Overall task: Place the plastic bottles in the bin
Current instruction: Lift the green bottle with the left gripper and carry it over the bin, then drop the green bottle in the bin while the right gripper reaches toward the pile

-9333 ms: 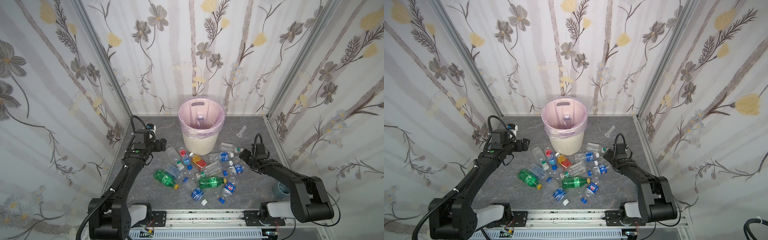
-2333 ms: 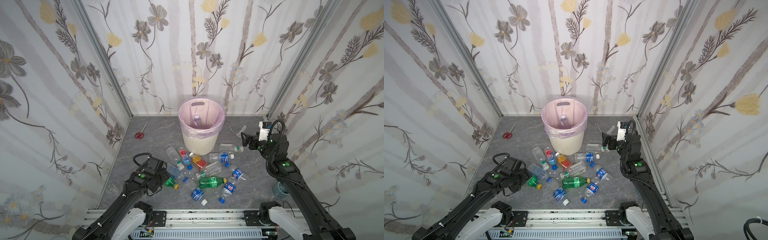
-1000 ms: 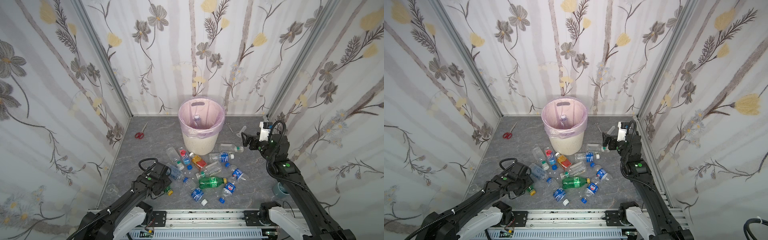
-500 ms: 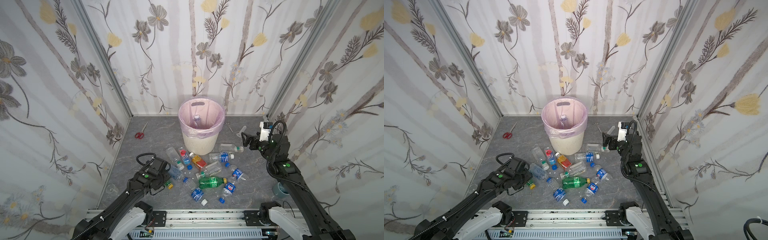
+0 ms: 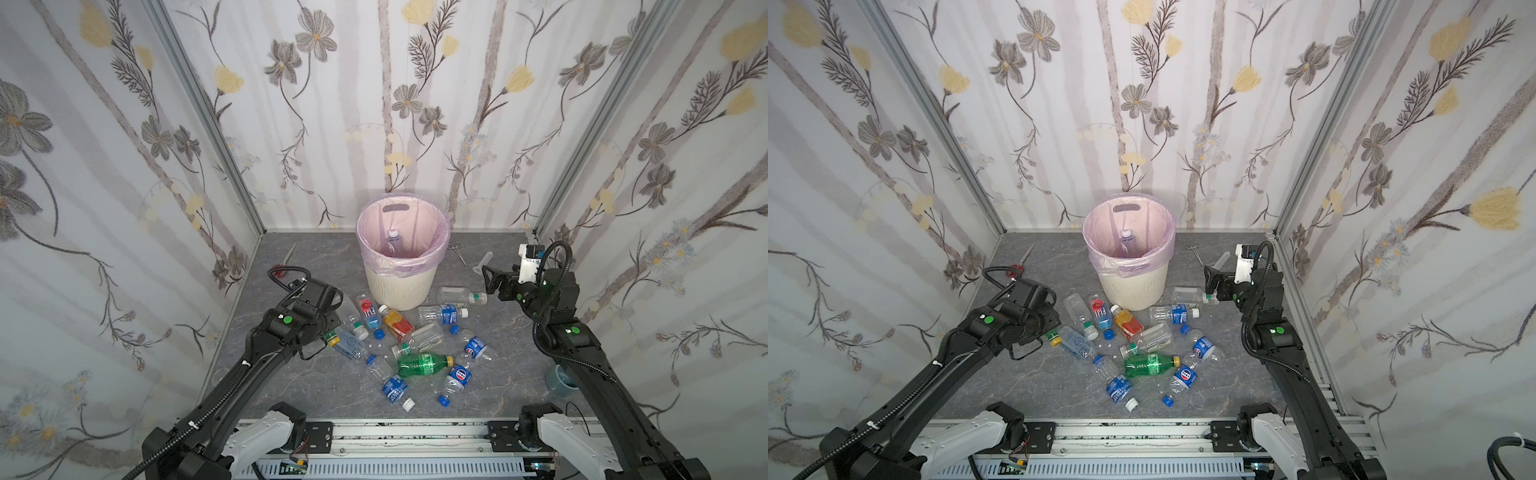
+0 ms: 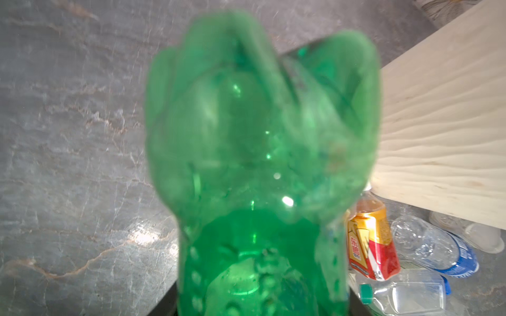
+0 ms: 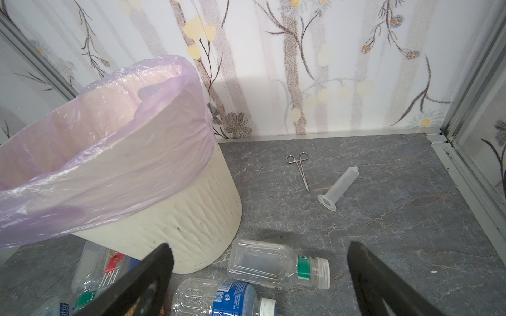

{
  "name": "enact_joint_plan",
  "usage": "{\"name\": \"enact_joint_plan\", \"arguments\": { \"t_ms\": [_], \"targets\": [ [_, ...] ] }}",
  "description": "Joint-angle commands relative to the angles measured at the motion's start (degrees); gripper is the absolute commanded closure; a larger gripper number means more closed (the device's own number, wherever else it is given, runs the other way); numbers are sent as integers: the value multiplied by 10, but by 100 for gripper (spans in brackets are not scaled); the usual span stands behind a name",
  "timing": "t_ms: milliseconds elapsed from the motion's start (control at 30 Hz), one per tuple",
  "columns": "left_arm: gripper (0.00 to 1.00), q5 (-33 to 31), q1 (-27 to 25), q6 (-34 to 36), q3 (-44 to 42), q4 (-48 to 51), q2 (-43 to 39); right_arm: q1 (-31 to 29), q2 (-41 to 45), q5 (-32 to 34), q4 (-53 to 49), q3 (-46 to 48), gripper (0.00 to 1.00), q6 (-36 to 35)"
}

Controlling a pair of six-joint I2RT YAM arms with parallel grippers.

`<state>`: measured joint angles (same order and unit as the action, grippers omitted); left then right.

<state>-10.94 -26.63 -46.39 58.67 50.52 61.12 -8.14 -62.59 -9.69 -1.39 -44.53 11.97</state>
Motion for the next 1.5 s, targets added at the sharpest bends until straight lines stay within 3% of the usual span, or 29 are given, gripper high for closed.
{"name": "enact_joint_plan", "arguments": {
  "t_ms": [0, 400, 833, 1033, 1467],
  "targets": [
    [50, -16, 1, 73, 54, 9, 18, 0, -4, 9, 29, 1, 0, 3],
    [47, 10, 5, 192, 271, -30, 107, 1, -7, 5, 24, -5, 0, -2],
    [48, 189, 5, 283, 442, -104, 253, -6, 36, 8, -24, 0, 0, 1],
    [48, 253, 5, 288, 520, -109, 333, -10, 57, 18, -57, -3, 0, 8],
    [47, 273, 5, 284, 628, -111, 460, -31, 76, 26, -112, -4, 0, 15]
  ]
}}
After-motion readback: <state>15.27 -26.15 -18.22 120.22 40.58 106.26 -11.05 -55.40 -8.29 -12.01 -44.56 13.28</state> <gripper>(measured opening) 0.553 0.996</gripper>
